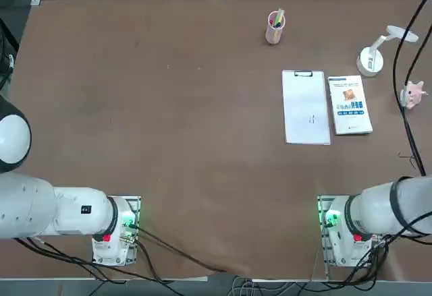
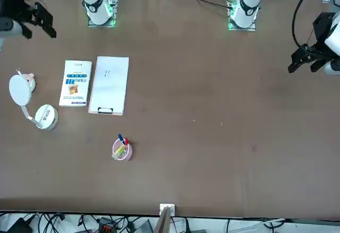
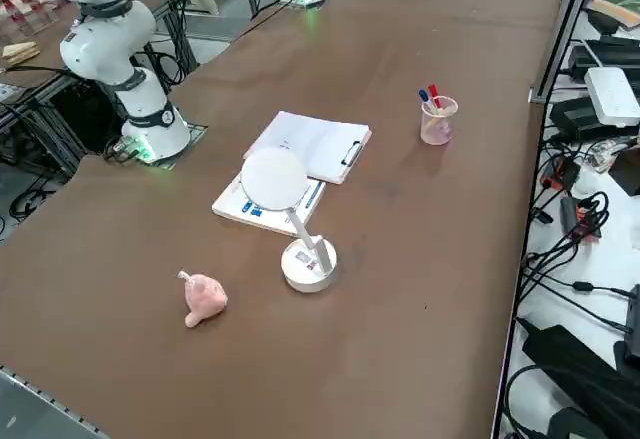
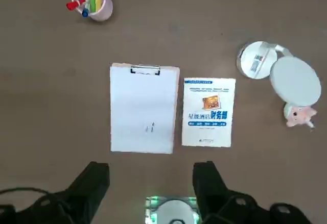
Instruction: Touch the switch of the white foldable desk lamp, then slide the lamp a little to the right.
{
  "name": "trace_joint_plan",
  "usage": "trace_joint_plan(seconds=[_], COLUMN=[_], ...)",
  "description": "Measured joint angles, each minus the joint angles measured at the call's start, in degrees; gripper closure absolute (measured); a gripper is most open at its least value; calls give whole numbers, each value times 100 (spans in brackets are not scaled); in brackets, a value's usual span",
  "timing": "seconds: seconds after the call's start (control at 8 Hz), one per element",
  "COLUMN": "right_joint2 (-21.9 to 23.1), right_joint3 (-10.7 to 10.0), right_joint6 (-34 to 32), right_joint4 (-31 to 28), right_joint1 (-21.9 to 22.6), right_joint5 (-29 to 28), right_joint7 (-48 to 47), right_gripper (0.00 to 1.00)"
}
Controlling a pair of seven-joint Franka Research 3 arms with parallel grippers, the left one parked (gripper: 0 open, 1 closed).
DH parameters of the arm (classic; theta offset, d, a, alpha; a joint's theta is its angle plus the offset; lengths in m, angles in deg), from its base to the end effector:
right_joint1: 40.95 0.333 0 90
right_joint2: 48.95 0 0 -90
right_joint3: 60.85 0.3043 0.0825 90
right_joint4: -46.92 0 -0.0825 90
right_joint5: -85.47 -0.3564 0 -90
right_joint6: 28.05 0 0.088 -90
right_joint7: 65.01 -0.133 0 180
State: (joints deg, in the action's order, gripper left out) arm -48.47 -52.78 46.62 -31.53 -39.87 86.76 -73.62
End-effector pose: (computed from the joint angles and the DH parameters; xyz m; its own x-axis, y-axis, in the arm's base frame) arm 0.4858 0.0752 0.6551 0.9986 0.0032 -0.0535 0.0049 -0.9995 0.0316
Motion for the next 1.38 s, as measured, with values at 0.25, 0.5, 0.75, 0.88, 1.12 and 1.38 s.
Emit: trace_joint_plan(seconds=[0.25, 0.5, 0.75, 0.88, 1.12, 1.38], right_joint2=[-54, -185, -226, -234, -236, -227], right_joint3=[-15, -32, -48, -55, -147, -199], right_joint6=[317, 642, 1066, 1132, 1145, 1094], right_joint4=[-57, -60, -58, -69, -261, -429], right_joint1=[-57, -160, -177, -177, -181, -225], right_joint5=[24, 30, 28, 6, -111, -122], right_joint7=[-51, -233, -700, -868, -984, -851], right_gripper=[0, 0, 0, 0, 0, 0])
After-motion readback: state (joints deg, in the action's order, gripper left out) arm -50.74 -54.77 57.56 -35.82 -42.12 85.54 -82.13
